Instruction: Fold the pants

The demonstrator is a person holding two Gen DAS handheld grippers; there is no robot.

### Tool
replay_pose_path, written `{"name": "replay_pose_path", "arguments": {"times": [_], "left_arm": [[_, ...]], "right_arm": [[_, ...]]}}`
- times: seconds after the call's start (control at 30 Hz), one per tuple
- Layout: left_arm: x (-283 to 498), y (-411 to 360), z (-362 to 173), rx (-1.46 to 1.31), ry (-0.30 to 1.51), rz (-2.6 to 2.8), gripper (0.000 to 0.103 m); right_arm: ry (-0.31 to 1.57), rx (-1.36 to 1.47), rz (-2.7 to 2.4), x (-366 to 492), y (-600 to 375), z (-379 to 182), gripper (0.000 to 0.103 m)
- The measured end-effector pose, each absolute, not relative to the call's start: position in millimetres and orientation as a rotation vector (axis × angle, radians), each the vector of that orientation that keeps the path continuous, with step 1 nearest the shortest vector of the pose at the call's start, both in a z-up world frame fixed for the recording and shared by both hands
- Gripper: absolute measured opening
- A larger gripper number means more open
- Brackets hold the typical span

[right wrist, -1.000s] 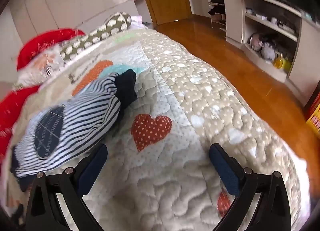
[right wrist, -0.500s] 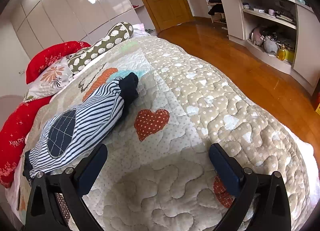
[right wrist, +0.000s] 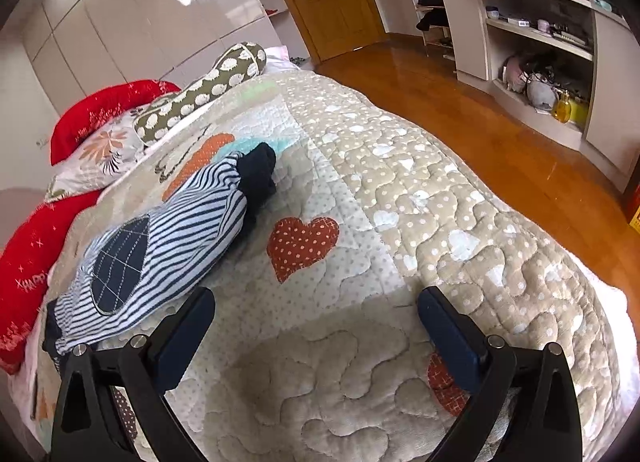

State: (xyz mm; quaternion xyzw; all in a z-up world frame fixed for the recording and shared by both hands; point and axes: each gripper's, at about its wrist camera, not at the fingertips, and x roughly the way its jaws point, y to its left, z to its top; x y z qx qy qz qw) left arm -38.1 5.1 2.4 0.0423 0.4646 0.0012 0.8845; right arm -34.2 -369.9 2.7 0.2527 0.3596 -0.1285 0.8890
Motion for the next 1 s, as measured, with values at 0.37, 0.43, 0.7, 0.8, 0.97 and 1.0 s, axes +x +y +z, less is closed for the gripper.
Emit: {"name": "replay_pose_path", "arguments": {"times": [0.37, 0.43, 0.7, 0.8, 0.97, 1.0], "left_arm": [[-34, 8, 6, 0.054, 0.98, -0.042, 0.103], [-33, 11, 9, 0.032, 0.978, -0.056, 0.103], [-30, 16, 47, 0.014, 0.843, -0.11, 0.102], [-27, 15, 57, 0.034, 0.813, -0.115, 0.102], [-26, 21, 65, 0.013, 0.811, -0.132, 0.102], [-24, 24, 66, 0.002, 0.815, -0.137, 0.102]], "right_arm": [[0.841, 0.412, -0.31, -19, -358, 2, 0.103], [0.858, 0.381, -0.315, -16, -355, 1, 0.103], [0.765, 0.489, -0.272, -32, -367, 2, 0.103], [0.777, 0.461, -0.285, -28, -362, 3, 0.103], [0.767, 0.475, -0.274, -30, -363, 4, 0.103], [0.768, 0.473, -0.275, -29, -363, 4, 0.103]]}}
